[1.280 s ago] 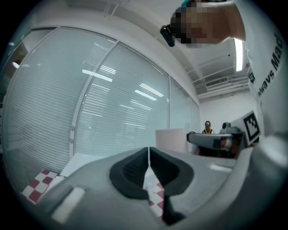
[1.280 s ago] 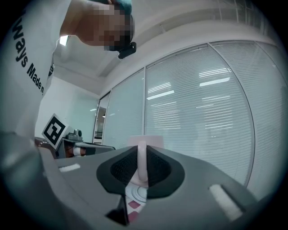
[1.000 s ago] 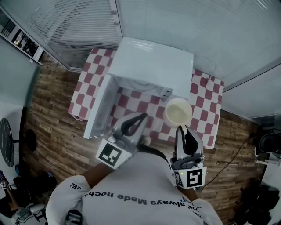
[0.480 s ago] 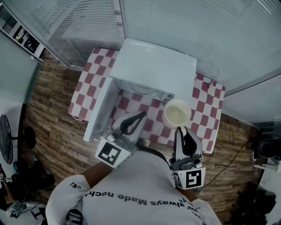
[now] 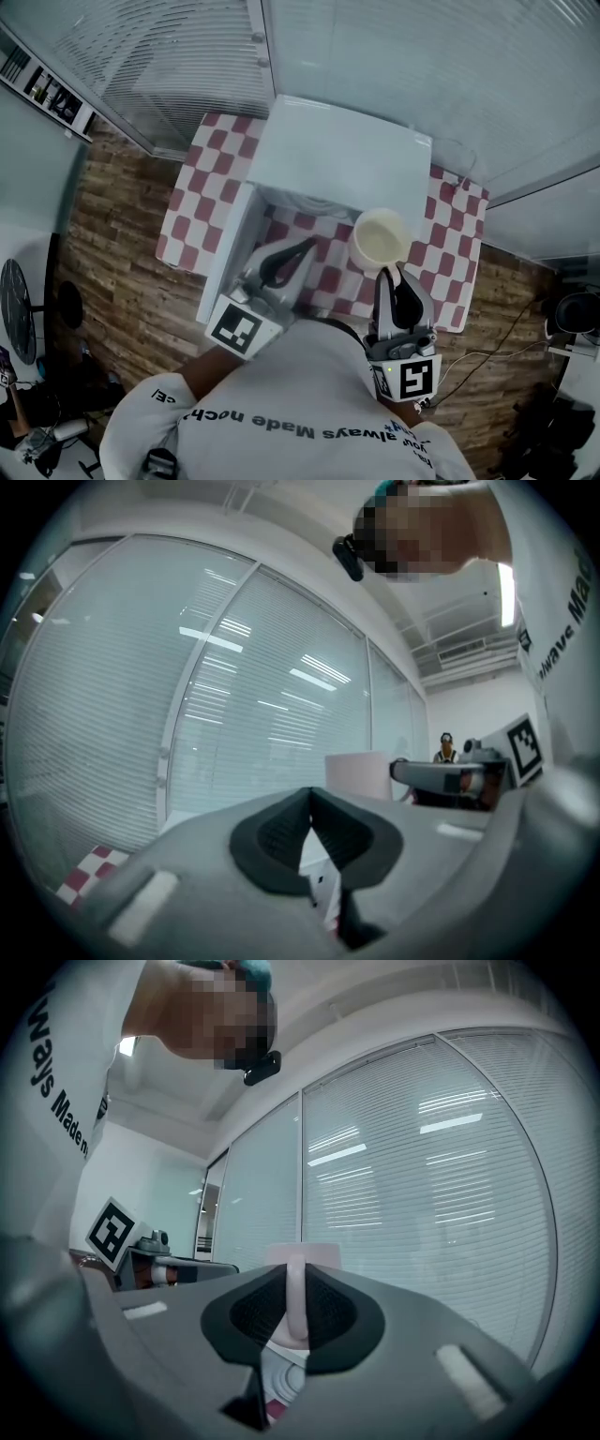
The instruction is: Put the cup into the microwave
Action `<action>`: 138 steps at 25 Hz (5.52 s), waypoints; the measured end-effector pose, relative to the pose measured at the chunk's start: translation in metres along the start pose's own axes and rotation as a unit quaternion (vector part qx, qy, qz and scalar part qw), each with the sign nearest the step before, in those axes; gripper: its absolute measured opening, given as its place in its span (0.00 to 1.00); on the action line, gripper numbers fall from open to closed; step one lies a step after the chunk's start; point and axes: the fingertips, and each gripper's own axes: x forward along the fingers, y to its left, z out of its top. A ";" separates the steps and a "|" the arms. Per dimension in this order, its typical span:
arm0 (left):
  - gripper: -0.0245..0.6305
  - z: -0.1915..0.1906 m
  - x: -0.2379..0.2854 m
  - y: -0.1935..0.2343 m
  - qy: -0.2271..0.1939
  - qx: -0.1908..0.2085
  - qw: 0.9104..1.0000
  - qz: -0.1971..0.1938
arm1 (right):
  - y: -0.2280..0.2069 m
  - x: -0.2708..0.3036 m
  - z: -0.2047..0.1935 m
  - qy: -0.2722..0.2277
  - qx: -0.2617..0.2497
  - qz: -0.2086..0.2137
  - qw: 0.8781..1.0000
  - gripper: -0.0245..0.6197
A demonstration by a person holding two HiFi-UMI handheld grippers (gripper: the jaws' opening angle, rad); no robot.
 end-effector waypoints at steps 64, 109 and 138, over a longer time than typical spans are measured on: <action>0.04 -0.270 0.054 0.124 0.110 -0.052 0.990 0.067 | -0.005 0.101 -0.314 0.106 0.036 0.035 0.993 0.10; 0.04 -0.328 0.103 0.190 0.124 -0.015 0.990 0.072 | -0.040 0.199 -0.380 0.083 0.033 -0.035 0.995 0.10; 0.04 -0.327 0.079 0.166 0.160 -0.016 0.986 0.043 | -0.032 0.182 -0.409 0.165 0.042 -0.011 0.985 0.12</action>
